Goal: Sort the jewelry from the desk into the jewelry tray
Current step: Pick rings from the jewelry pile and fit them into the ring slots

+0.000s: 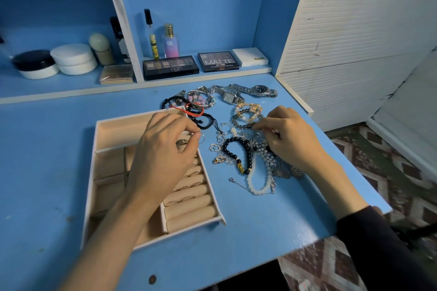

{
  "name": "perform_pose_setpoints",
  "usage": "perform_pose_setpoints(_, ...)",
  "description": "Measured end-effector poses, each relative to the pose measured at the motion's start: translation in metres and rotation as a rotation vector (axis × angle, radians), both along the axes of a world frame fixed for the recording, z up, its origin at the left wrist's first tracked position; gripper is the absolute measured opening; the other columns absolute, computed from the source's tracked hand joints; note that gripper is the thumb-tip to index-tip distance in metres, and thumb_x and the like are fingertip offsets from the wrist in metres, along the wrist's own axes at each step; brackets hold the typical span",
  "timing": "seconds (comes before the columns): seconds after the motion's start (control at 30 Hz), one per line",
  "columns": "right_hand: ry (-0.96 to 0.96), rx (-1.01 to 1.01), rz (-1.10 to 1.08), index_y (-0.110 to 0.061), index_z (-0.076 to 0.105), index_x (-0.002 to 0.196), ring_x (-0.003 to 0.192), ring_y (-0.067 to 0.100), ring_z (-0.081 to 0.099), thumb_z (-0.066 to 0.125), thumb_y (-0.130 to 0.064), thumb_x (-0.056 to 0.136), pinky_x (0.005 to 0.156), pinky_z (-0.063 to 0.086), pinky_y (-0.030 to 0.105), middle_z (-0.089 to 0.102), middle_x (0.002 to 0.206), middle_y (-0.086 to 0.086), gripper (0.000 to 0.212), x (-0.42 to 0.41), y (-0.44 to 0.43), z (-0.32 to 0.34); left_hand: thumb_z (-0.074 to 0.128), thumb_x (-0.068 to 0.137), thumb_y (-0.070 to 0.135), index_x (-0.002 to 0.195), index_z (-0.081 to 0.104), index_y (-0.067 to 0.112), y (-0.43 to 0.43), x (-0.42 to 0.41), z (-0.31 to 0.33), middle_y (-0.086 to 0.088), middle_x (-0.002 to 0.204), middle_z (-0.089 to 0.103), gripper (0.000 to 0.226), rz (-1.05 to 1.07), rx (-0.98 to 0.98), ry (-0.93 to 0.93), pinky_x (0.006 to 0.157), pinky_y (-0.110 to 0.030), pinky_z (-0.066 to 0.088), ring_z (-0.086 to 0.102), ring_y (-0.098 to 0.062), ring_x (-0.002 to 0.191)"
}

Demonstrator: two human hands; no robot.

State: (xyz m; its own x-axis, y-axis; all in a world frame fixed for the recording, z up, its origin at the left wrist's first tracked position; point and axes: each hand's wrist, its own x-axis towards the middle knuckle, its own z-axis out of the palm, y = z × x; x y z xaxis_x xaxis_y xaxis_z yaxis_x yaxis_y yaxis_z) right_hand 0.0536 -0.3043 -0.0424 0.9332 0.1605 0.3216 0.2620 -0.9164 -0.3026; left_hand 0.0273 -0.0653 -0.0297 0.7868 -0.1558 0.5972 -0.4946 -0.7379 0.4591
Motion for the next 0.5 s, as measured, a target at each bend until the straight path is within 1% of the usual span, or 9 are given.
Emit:
perform_pose_setpoints(0.1,-0.002,-0.037,-0.007,-0.024,0.073,0.095,0.091,0.022,0.048,0.056,-0.018,0.087,0.069,0.032,0.03,0.055,0.095,0.003,0.019,0.002,0.004,0.002,0.07,0.077,0.007,0.075,0.064,0.011,0.0,0.0,0.001,0.002,0.084,0.066,0.008,0.0,0.001,0.006,0.08,-0.017,0.036,0.053,-0.014,0.092)
perform_pose_setpoints(0.27,0.024,-0.07,0.001,-0.025,0.073,0.087,0.093,0.021,0.046,0.057,-0.015,0.082,0.073,0.031,0.031,0.053,0.096,0.002,0.019,0.003,0.005,0.009,0.07,0.077,0.007,0.075,0.064,0.012,0.0,-0.001,0.001,0.002,0.084,0.065,0.008,0.001,-0.005,0.006,0.08,-0.02,0.038,0.054,-0.016,0.092)
perform_pose_setpoints(0.33,-0.003,-0.098,-0.024,-0.023,0.074,0.089,0.094,0.024,0.047,0.058,-0.015,0.082,0.073,0.033,0.032,0.055,0.096,0.004,0.019,0.005,0.006,0.009,0.07,0.077,0.008,0.075,0.063,0.012,0.0,-0.001,0.0,0.002,0.084,0.065,0.008,0.004,-0.008,-0.003,0.079,-0.021,0.039,0.054,-0.015,0.091)
perform_pose_setpoints(0.43,-0.048,-0.138,-0.063,-0.02,0.074,0.097,0.093,0.03,0.05,0.061,-0.014,0.082,0.074,0.037,0.036,0.057,0.094,0.008,0.021,0.009,0.006,0.007,0.068,0.077,0.011,0.075,0.063,0.013,0.0,0.0,0.0,0.003,0.083,0.065,0.006,-0.001,-0.013,-0.013,0.078,-0.021,0.039,0.053,-0.015,0.09)
perform_pose_setpoints(0.5,-0.078,-0.146,-0.063,-0.02,0.073,0.099,0.091,0.03,0.05,0.062,-0.014,0.082,0.073,0.036,0.036,0.058,0.092,0.008,0.021,0.011,0.008,0.007,0.066,0.077,0.012,0.075,0.063,0.012,0.0,0.0,0.0,0.002,0.083,0.065,0.004,-0.005,-0.002,-0.015,0.078,-0.021,0.039,0.054,-0.016,0.09)
